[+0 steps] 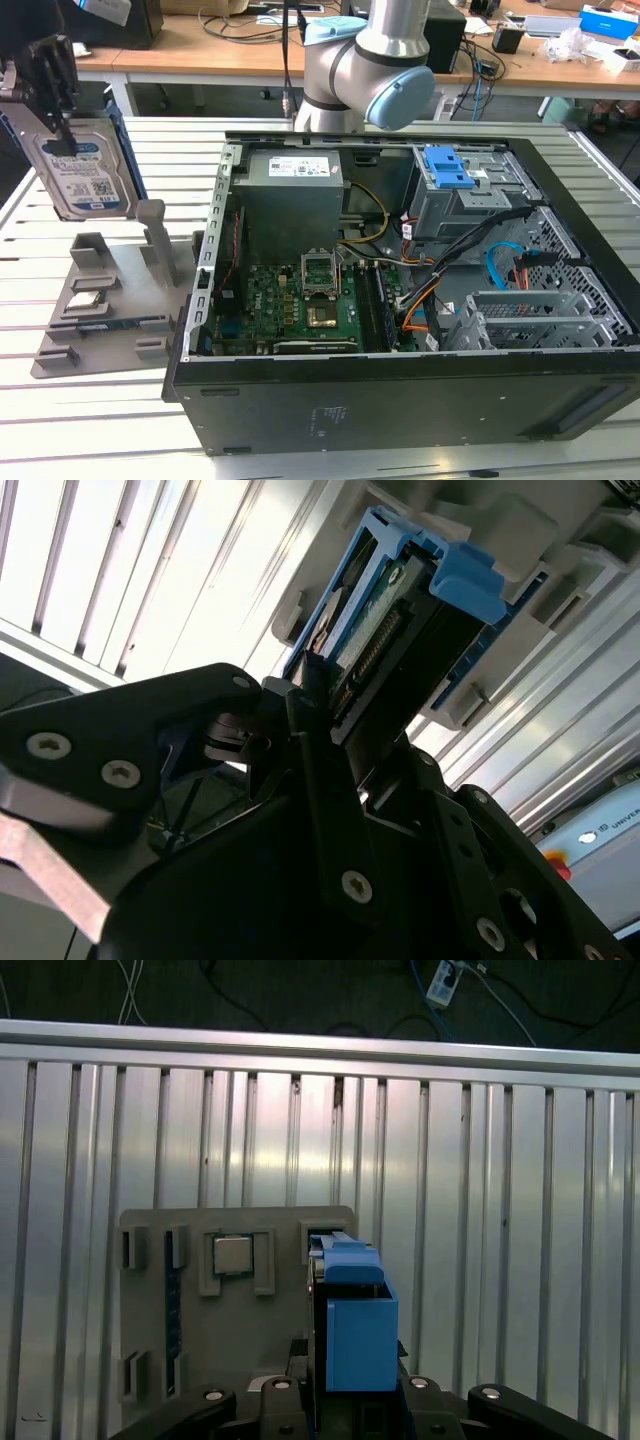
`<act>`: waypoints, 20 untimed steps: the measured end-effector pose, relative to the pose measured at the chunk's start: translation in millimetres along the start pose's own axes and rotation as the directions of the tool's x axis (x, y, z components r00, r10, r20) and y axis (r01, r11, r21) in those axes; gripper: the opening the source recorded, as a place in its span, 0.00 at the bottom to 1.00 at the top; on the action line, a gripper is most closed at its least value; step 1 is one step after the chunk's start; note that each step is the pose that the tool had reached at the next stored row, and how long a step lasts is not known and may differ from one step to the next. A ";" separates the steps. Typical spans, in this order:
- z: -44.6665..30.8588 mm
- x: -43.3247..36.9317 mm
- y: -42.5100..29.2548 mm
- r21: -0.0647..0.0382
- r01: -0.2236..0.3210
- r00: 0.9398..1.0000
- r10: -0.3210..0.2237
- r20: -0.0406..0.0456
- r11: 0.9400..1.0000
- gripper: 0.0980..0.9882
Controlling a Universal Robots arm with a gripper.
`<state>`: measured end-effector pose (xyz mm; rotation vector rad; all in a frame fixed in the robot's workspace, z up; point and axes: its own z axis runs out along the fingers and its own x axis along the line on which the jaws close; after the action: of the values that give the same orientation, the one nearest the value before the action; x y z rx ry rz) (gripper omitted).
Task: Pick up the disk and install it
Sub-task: 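Pick up the disk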
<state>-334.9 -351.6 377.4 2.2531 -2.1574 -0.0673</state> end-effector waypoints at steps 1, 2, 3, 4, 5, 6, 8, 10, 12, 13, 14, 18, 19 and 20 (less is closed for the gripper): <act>-0.8 0.0 0.0 0.000 0.000 1.000 0.000 0.000 1.000 0.30; -2.1 0.0 0.1 0.000 0.000 1.000 0.000 0.000 1.000 0.30; -3.7 -0.1 0.1 0.000 0.000 1.000 0.000 0.000 1.000 0.30; -4.6 -0.1 0.2 0.000 0.000 1.000 0.000 0.000 1.000 0.30; -5.3 -0.1 0.2 0.000 0.000 1.000 0.000 0.000 1.000 0.30; -6.4 -0.1 0.3 0.000 0.000 1.000 0.000 0.000 1.000 0.30; -8.0 -0.1 0.4 0.000 0.000 1.000 0.000 0.000 1.000 0.30; -9.9 -0.2 0.4 0.000 0.000 1.000 0.000 0.000 1.000 0.30; -10.8 -0.2 0.5 0.000 0.000 1.000 0.000 0.000 1.000 0.30; -11.2 -0.2 0.5 0.000 0.000 1.000 0.000 0.000 1.000 0.30; -11.9 -0.2 0.5 0.000 0.000 1.000 0.000 0.000 1.000 0.30; -14.9 -0.2 0.6 0.000 0.000 1.000 0.000 0.000 1.000 0.30; -15.9 -0.3 0.7 0.000 0.000 1.000 0.000 0.000 1.000 0.30; -17.1 -0.3 0.8 0.000 0.000 1.000 0.000 0.000 1.000 0.30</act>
<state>-334.8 -351.6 394.5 2.2531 -2.1573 -0.0673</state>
